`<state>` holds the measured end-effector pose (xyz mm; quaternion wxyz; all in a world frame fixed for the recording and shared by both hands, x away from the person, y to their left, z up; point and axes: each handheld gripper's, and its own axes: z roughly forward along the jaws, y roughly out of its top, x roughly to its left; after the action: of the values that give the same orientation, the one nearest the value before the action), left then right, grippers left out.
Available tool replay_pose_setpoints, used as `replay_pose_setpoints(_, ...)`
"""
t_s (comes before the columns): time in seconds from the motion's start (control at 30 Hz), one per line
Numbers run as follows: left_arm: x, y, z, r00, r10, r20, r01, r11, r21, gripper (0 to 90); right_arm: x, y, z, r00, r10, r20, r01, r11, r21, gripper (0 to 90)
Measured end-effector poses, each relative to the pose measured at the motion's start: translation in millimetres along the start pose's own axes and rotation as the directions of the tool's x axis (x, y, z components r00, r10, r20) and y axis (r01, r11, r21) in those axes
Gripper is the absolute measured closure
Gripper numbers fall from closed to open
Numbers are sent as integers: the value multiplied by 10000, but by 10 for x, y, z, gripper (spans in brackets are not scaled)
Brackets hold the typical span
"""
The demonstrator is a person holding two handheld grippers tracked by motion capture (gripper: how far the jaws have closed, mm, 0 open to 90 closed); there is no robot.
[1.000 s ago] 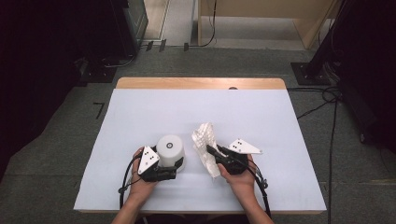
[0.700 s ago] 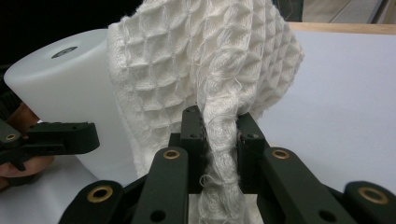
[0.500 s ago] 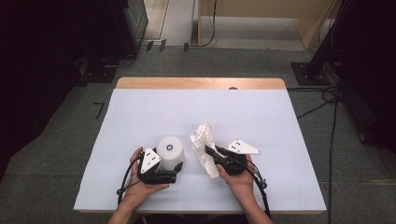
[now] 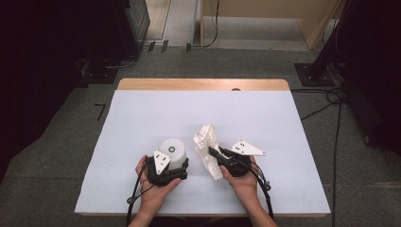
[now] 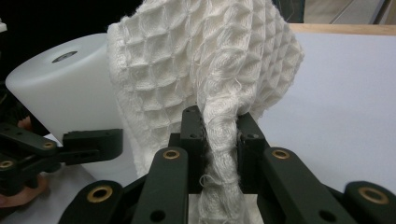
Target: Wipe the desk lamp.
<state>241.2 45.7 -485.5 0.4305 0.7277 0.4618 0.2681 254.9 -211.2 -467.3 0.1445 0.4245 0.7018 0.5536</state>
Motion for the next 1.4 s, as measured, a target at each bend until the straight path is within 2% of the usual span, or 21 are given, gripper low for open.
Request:
replay_pose_setpoints(0.13, 83, 8, -11, 9983, -29, 576, 30, 10000, -28, 80, 16, 8, -13, 10000, 4, -11, -4, 10000, -93, 780)
replay_pose_setpoints(0.17, 174, 13, -26, 9887, -350, 1458, 369, 9993, -109, 82, 41, 36, -33, 9999, -98, -96, 96, 9997, -236, 780)
replay_pose_setpoints(0.2, 213, 17, -38, 9809, -498, 1881, 539, 9984, -166, 82, 58, 55, -46, 9998, -125, -166, 120, 9994, -312, 780)
replay_pose_setpoints(0.23, 213, 17, -38, 9809, -498, 1881, 539, 9984, -166, 82, 58, 55, -46, 9998, -125, -166, 120, 9994, -312, 780)
replay_pose_setpoints(0.27, 238, 26, -54, 9752, -514, 2155, 581, 9980, -250, 82, 75, 77, -61, 9997, -149, -215, 141, 9992, -371, 781)
replay_pose_setpoints(0.37, 267, 74, -104, 9489, -104, 3154, 283, 9982, -523, 82, 134, 146, -109, 9988, -274, -411, 247, 9976, -647, 780)
replay_pose_setpoints(0.43, 264, 105, -127, 9239, 4, 3827, 248, 9978, -608, 82, 182, 194, -148, 9974, -411, -595, 362, 9960, -815, 780)
replay_pose_setpoints(0.5, 242, 124, -139, 9061, 10, 4231, 278, 9977, -618, 82, 236, 237, -179, 9956, -523, -784, 440, 9937, -1034, 780)
replay_pose_setpoints(0.53, 201, 136, -145, 8931, 268, 4490, -51, 9988, -495, 82, 290, 270, -203, 9926, -734, -966, 621, 9914, -1154, 780)
replay_pose_setpoints(0.6, 168, 139, -152, 8891, 384, 4561, -201, 9988, -450, 82, 331, 286, -202, 9878, -927, -1248, 774, 9894, -1228, 780)
replay_pose_setpoints(0.63, 138, 143, -162, 8822, 490, 4683, -309, 9985, -462, 82, 331, 286, -202, 9878, -927, -1248, 774, 9894, -1228, 780)
replay_pose_setpoints(0.7, 77, 175, -194, 8609, 576, 5055, -344, 9979, -550, 81, 381, 260, -165, 9820, -1164, -1488, 1015, 9894, -1041, 780)
replay_pose_setpoints(0.83, 111, 207, -215, 8574, 406, 5131, -120, 9982, -589, 81, 397, 207, -115, 9815, -1203, -1492, 1079, 9902, -886, 780)
replay_pose_setpoints(0.9, 167, 216, -216, 8602, 187, 5096, 149, 9980, -618, 82, 381, 176, -81, 9809, -1190, -1541, 1097, 9917, -675, 780)
replay_pose_setpoints(1.0, 233, 230, -215, 8734, 128, 4868, 205, 9978, -631, 81, 362, 105, 2, 9788, -1255, -1619, 1234, 9921, -231, 779)
replay_pose_setpoints(1.03, 243, 231, -216, 8752, 93, 4836, 262, 9974, -665, 82, 345, 61, 49, 9811, -1164, -1548, 1204, 9926, 165, 779)
replay_pose_setpoints(1.07, 253, 235, -222, 8753, 93, 4835, 270, 9973, -681, 82, 345, 61, 49, 9811, -1164, -1548, 1204, 9926, 165, 779)
replay_pose_setpoints(1.17, 242, 239, -227, 8718, 229, 4894, 110, 9977, -663, 82, 326, 28, 81, 9830, -1099, -1474, 1172, 9922, 418, 779)
replay_pose_setpoints(1.23, 209, 225, -208, 8654, 385, 4996, -98, 9982, -599, 81, 322, 41, 70, 9845, -1079, -1381, 1142, 9927, 380, 779)
replay_pose_setpoints(1.33, 122, 190, -155, 8651, 581, 4982, -459, 9983, -368, 81, 305, 82, 31, 9853, -1014, -1372, 1043, 9944, 141, 779)
replay_pose_setpoints(1.4, 88, 168, -125, 8595, 673, 5068, -619, 9977, -275, 81, 296, 107, 1, 9864, -1015, -1295, 1025, 9947, 9, 779)
